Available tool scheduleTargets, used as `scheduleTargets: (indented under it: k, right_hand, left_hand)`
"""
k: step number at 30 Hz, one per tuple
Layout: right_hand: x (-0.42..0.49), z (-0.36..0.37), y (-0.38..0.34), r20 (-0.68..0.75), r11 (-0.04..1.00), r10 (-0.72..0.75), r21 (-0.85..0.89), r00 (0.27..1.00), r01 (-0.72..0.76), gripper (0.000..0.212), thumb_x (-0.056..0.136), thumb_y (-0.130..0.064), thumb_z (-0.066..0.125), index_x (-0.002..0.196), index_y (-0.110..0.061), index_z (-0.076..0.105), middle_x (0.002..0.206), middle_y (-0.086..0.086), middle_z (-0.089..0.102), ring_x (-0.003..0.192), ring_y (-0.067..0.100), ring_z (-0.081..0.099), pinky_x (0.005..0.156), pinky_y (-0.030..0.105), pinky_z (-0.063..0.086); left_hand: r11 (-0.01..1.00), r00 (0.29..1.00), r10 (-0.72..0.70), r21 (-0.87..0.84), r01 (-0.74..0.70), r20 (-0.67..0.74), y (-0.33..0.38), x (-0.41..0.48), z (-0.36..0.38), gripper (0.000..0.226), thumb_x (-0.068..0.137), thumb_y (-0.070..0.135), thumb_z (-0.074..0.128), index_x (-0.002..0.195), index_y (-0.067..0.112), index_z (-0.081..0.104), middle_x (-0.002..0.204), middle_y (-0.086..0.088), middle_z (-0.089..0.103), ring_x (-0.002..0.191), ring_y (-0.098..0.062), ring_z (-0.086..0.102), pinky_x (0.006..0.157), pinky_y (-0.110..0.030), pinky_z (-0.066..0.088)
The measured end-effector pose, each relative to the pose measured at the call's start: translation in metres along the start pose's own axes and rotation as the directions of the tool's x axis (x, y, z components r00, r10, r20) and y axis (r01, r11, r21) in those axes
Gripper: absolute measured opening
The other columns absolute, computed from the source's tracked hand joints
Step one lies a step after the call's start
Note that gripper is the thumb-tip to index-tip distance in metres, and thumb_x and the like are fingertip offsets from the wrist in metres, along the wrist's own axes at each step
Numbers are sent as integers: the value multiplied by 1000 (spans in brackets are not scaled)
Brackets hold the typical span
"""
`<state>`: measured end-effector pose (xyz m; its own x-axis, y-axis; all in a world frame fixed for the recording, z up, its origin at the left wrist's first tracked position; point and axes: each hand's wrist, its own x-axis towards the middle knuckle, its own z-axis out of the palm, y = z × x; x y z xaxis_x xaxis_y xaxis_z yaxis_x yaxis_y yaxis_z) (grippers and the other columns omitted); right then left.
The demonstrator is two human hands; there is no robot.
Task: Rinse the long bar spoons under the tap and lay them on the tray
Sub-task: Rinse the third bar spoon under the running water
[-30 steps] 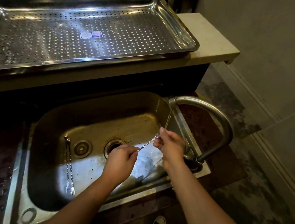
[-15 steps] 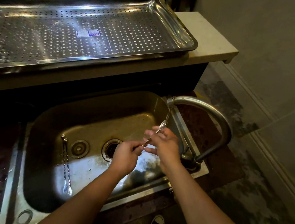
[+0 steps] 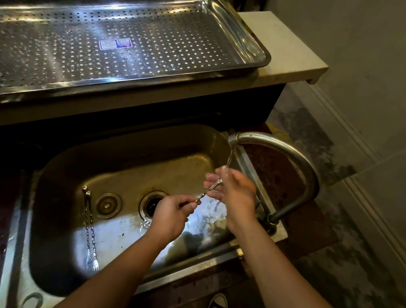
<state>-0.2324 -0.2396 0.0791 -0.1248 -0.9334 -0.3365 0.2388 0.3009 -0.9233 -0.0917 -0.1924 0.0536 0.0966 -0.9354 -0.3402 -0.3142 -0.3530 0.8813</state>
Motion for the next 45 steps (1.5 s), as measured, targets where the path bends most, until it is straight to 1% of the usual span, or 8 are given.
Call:
scheduleTargets:
  k: [12,18,21,28,32,38,42,45]
  right_hand:
    - [-2,5,-5,28,988,-93,-122,995,96,17,104,-26,53,97,-23,68,90,-1,79,79,13,75,55,23,58]
    - [-3,7,-6,87,983,-86,-154,992,99,17,100,-10,58,94,-19,71,89,-1,79,81,12,75,60,20,58]
    - [-1,1,-17,47,984,-136,-111,990,140,20,104,-26,53,97,-17,70,86,3,78,75,16,75,56,23,58]
    - [-4,-3,-17,163,972,-122,-182,979,151,30,98,1,54,101,-26,68,94,-2,79,89,12,76,66,27,62]
    - [-5,-1,-24,101,976,-154,-143,983,167,25,104,-24,53,90,-31,73,87,4,79,80,19,76,60,30,62]
    - [-3,-1,-22,167,972,-113,-186,979,144,20,99,-7,57,100,-24,68,98,2,79,91,19,76,70,39,64]
    - [-4,1,-29,100,985,-95,-135,990,108,26,105,-34,49,101,-18,69,92,6,79,83,20,76,57,27,59]
    - [-3,4,-29,139,981,-93,-158,986,115,16,104,-16,50,102,-18,66,93,7,78,84,17,75,62,27,61]
  left_hand:
    - [986,999,16,-166,-9,43,26,13,11,16,94,3,57,106,-3,66,86,-17,69,73,-15,63,68,-18,53]
    - [992,985,123,-35,-119,119,31,16,16,29,94,4,52,83,27,65,76,1,67,75,-12,64,68,-26,50]
    - [989,983,127,-93,-115,136,30,15,17,18,95,9,56,99,16,72,80,-4,69,74,-13,62,76,-26,53]
    - [977,985,138,-180,-117,108,29,11,15,27,96,8,54,98,28,72,77,-1,67,71,-10,59,77,-26,54]
    - [981,986,119,-167,-99,114,25,10,16,24,96,10,54,112,13,72,75,-6,62,69,-9,55,73,-27,51]
    - [975,985,145,-182,-127,90,27,12,14,22,95,11,56,100,21,75,70,0,63,68,-9,56,77,-35,54]
    - [985,987,140,-112,-131,79,25,18,14,18,95,14,58,100,13,74,72,-3,66,69,-14,60,84,-46,55]
    - [980,985,161,-128,-152,61,27,18,16,35,95,9,55,88,38,75,71,3,69,70,-10,63,82,-40,55]
